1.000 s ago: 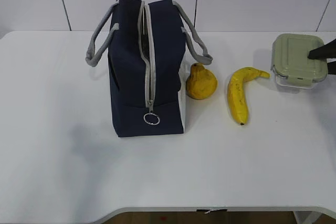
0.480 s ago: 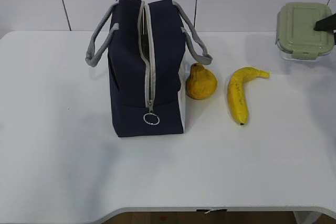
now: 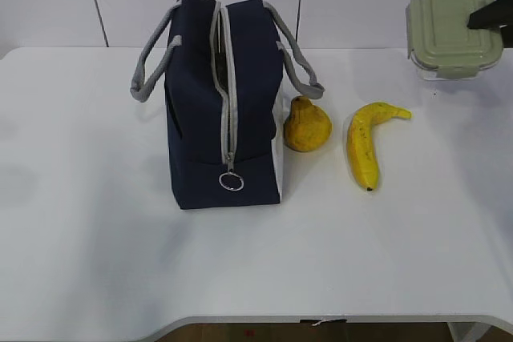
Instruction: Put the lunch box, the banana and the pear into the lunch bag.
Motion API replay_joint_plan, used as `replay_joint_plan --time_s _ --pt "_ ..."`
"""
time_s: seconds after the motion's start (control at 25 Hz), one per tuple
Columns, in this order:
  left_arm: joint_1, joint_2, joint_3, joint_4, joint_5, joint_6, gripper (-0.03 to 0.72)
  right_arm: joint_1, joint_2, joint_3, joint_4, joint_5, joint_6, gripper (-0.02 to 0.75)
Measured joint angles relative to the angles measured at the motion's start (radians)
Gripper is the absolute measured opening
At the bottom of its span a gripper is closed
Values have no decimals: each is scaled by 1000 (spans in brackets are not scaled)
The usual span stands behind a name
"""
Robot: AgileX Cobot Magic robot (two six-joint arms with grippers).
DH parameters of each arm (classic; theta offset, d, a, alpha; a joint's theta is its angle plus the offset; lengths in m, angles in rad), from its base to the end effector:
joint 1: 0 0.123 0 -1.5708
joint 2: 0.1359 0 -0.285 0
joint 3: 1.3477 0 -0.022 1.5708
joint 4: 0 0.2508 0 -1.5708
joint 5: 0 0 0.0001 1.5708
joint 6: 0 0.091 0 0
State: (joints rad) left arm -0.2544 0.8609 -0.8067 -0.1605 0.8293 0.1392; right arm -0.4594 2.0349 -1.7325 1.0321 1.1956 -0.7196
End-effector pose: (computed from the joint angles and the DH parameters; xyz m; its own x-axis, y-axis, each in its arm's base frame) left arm 0.1509 -0.0503 0.3283 -0.6771 0.2071 -0.7062 0.3509 0.9343 -0.0624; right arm 0.4211 -0.1272 0.2766 -0.7931 0.2791 -0.5414 -0.1741 0.7479 0.6406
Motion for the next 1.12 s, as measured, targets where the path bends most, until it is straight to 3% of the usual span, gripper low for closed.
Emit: replay_joint_plan --time_s 0.16,0.28,0.56,0.8,1.12 --pt "0 105 -73 -73 0 0 469 2 -45 0 -10 9 21 381" --pt "0 195 -141 -105 0 0 526 2 -78 0 -14 11 31 381" --pt "0 456 -364 -159 -2 -1 553 13 -134 0 -35 18 54 381" --pt "0 679 -612 -237 25 -10 556 75 -158 0 -107 26 72 381" --pt "0 811 -841 -371 92 -19 557 95 -202 0 -107 33 86 381"
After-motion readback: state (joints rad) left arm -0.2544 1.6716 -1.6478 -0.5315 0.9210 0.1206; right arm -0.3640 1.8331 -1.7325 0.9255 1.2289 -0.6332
